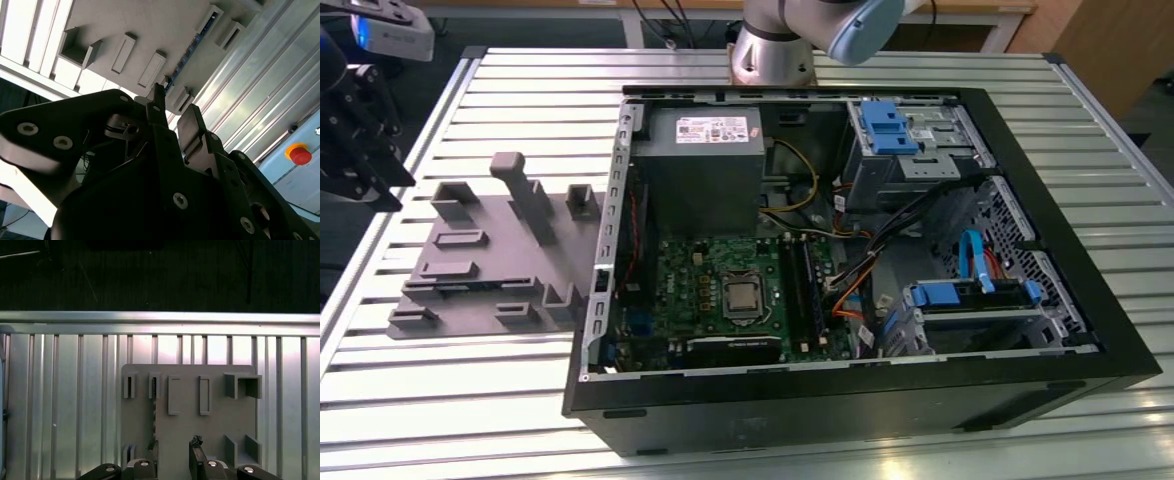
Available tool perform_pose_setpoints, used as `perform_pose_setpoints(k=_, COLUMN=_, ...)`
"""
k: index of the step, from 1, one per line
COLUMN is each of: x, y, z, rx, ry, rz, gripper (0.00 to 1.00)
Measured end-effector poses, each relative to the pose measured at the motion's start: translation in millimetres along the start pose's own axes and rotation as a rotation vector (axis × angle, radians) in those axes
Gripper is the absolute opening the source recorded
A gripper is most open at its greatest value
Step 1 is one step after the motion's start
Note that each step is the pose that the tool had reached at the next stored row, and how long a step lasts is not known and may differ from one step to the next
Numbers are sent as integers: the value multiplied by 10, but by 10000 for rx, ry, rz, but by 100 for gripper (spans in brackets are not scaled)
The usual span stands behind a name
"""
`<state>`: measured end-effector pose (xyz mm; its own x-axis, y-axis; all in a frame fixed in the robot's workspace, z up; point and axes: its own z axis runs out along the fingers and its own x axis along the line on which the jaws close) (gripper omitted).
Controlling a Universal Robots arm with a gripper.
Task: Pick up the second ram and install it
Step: 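Pick up the second ram and move it above second insertion slot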
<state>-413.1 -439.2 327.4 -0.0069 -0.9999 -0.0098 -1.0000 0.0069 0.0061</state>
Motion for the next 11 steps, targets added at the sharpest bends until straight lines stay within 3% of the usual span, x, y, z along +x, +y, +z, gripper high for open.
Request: perform_pose_setpoints(k=11, x=20, y=-1, z=42, rx=4, ry=1, rz=20, gripper=38)
